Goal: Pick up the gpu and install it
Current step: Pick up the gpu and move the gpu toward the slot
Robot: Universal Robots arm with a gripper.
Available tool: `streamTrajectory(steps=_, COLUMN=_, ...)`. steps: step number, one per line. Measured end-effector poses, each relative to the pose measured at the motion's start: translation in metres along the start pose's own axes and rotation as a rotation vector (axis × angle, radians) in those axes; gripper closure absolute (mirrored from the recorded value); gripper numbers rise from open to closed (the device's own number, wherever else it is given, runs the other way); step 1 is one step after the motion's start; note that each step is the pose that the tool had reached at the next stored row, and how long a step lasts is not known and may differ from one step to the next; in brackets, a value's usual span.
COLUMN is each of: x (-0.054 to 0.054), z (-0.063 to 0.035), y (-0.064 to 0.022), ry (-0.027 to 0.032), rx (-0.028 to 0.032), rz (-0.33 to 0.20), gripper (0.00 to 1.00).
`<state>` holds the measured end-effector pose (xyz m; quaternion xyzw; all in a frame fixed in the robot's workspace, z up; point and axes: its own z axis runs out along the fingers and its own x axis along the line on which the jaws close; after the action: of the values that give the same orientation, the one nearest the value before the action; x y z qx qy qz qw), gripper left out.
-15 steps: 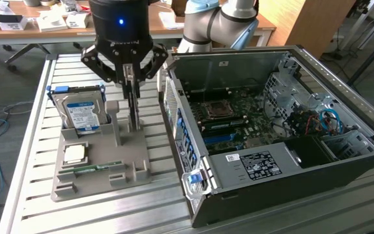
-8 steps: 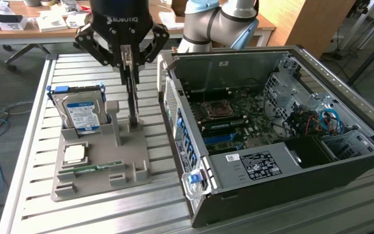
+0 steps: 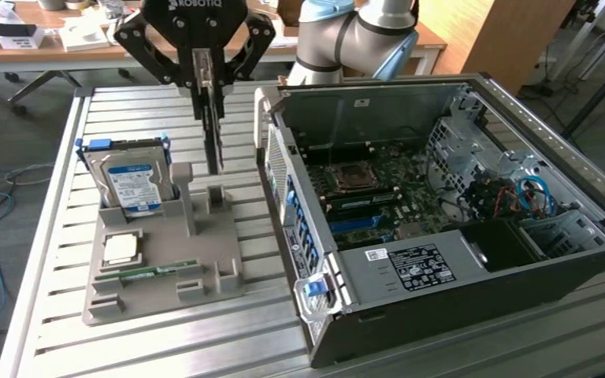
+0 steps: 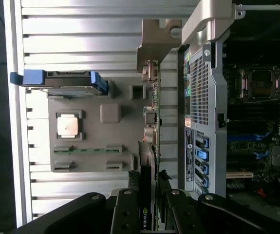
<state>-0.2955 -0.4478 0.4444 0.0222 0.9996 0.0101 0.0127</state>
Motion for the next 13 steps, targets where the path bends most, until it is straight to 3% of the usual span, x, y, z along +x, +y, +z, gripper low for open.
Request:
streamTrajectory(steps=7, x=-0.002, z=-0.0016, y=0.0001, ry=0.0003, rx=0.0001, rz=0.000, gripper=0.74)
streamTrajectory(steps=13, x=-0.017, z=-0.0011, y=0.0008, ry=0.0000, rx=0.0000, rz=0.000, gripper=0.74)
